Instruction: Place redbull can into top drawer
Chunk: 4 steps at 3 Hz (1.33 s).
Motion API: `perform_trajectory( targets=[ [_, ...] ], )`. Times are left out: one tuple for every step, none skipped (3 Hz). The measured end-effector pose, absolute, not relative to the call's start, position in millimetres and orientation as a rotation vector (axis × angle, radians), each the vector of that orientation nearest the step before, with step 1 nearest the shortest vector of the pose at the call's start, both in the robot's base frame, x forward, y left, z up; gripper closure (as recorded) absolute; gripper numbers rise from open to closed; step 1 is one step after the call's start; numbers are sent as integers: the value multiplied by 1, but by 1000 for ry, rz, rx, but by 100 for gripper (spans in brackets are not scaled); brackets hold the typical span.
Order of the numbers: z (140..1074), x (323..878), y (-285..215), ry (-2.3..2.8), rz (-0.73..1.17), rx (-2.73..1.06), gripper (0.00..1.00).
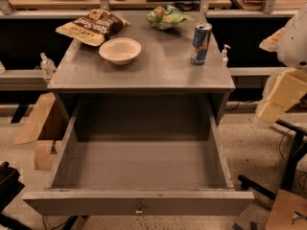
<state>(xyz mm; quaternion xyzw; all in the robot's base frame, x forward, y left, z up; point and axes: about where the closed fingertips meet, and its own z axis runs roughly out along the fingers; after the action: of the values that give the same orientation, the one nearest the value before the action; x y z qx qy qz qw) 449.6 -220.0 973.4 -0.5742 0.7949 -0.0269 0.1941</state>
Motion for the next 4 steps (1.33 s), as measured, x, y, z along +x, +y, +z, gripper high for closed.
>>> perform_trajectory(
  targets=[
    [962,472,-238,2242,12,-1315,0],
    [953,491,-253,2233,93,-1020,0],
    [950,513,-260,2147,160,-825,0],
    [963,550,-254,1982,220,-708,0]
  ],
)
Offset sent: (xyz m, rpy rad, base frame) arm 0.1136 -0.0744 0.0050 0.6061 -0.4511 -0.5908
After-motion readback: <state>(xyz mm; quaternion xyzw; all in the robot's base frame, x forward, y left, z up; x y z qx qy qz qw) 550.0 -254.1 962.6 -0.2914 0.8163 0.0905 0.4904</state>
